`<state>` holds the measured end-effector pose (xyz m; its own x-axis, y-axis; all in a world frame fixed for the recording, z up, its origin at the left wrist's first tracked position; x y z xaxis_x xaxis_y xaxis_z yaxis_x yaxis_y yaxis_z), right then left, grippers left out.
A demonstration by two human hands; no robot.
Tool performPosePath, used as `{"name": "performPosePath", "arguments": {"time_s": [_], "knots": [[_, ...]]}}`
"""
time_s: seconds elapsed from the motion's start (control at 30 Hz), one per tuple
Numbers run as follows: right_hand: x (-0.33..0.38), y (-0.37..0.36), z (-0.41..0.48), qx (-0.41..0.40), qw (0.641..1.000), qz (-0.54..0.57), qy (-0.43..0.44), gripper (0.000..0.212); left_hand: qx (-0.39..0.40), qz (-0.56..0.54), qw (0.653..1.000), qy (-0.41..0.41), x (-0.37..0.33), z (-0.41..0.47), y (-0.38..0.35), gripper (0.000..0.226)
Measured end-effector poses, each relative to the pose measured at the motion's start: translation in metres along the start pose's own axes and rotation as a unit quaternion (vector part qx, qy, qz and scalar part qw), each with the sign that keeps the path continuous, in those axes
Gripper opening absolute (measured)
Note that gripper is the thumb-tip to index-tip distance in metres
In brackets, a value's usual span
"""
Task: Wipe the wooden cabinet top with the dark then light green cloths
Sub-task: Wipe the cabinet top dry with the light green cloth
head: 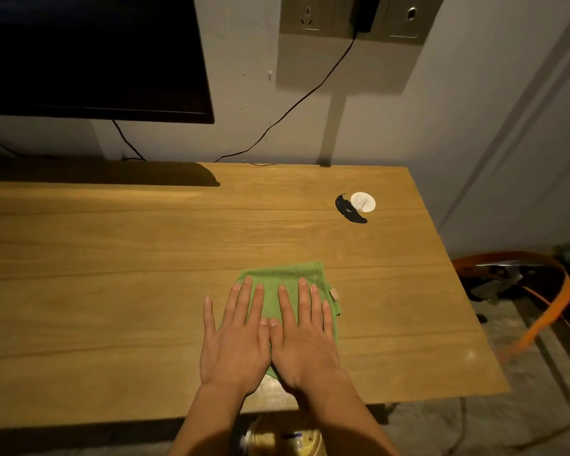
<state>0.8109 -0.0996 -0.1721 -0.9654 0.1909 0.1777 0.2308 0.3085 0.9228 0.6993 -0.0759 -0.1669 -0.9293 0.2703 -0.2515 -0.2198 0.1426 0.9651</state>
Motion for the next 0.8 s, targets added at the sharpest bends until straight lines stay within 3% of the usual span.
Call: {"name": "performPosePath", "arguments": {"time_s": [0.5,0.8], "knots": [[-0.029,0.089,0.263,-0.029,0.999,-0.007,-0.019,0.058,-0.040,-0.024,0.999,-0.008,0.004,0.278,0.012,0.061],[-0.034,0.111,0.316,-0.047,0.999,-0.010,-0.010,0.060,-0.043,-0.040,0.998,-0.008,0.003,0.333,0.016,0.060]]}}
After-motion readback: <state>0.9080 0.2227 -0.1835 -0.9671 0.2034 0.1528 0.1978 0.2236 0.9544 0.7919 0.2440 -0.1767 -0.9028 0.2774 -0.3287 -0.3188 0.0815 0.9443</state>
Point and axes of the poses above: each hand's wrist, its own z-axis towards the middle knuckle, its own y-axis out of the back of the hand, x = y × z, the point moved 8 cm from there along z, towards the middle knuckle, and after that the axes turned 5 degrees about -z, right-handed, at the moved point
